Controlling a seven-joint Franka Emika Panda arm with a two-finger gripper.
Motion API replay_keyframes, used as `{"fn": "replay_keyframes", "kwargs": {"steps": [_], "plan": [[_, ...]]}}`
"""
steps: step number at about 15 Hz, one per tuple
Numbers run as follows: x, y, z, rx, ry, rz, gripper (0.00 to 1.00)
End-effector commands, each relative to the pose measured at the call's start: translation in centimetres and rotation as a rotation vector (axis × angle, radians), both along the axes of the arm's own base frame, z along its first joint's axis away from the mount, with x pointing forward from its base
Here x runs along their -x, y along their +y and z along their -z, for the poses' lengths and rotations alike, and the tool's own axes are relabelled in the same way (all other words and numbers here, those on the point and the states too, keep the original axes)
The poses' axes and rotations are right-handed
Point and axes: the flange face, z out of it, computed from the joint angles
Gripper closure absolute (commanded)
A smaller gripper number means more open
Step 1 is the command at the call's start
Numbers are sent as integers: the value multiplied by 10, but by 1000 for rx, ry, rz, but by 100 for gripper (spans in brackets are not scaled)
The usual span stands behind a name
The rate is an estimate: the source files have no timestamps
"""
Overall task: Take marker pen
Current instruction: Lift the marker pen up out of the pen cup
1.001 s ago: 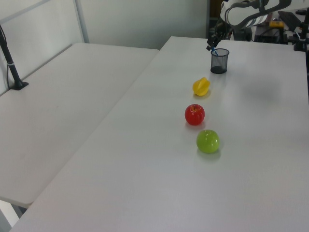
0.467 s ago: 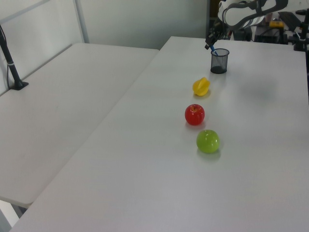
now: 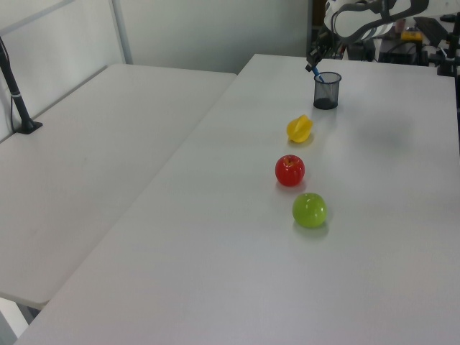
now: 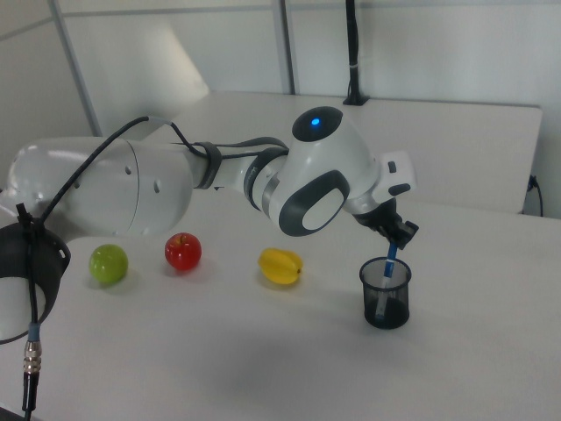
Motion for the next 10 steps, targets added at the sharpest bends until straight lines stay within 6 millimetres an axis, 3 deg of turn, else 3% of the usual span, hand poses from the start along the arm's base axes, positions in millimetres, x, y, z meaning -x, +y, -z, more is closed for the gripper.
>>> {"fn": "replay_keyframes", "kwargs": {"steps": [1, 7, 10], "plan": [[-1, 0, -5, 13, -13, -19, 96], [8, -9, -39, 15, -49, 0, 98], [13, -6, -67, 23, -82, 3, 98]]}}
